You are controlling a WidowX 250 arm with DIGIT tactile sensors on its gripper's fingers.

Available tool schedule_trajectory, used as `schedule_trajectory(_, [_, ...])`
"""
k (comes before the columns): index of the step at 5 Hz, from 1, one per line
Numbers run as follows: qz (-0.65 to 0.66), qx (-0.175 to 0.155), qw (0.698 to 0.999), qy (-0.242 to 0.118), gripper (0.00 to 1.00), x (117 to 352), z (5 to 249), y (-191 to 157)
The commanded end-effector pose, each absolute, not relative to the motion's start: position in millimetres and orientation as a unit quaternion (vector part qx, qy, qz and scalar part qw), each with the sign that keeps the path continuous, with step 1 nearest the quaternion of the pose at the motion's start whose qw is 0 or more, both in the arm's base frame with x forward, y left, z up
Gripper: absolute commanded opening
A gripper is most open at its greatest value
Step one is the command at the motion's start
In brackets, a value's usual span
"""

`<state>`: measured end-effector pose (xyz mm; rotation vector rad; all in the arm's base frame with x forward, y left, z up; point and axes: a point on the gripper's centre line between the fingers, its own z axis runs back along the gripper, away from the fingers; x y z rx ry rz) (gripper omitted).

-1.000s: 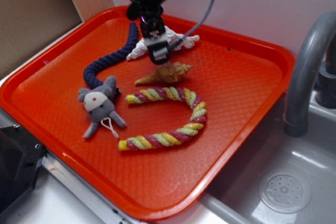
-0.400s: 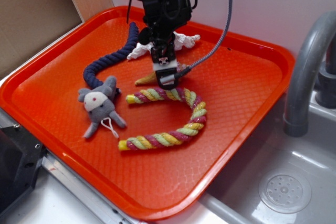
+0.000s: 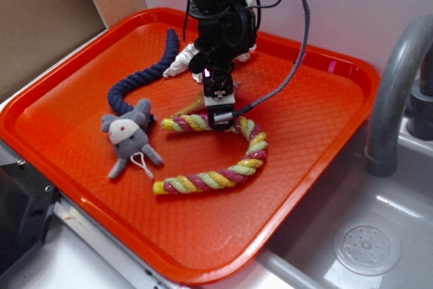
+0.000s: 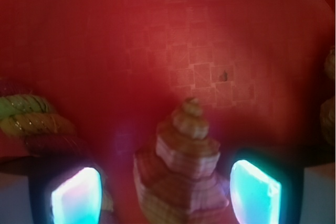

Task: Grab the shell.

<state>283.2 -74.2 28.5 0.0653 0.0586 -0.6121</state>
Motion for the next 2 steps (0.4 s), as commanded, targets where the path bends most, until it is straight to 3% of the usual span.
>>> schedule_trajectory(1, [-0.292, 0.044, 0.954, 0.044, 0.00, 275.2, 17.7, -84.5])
schedule_trajectory(2, [-0.277, 0.044, 0.959, 0.047, 0.00, 275.0, 16.8, -79.4])
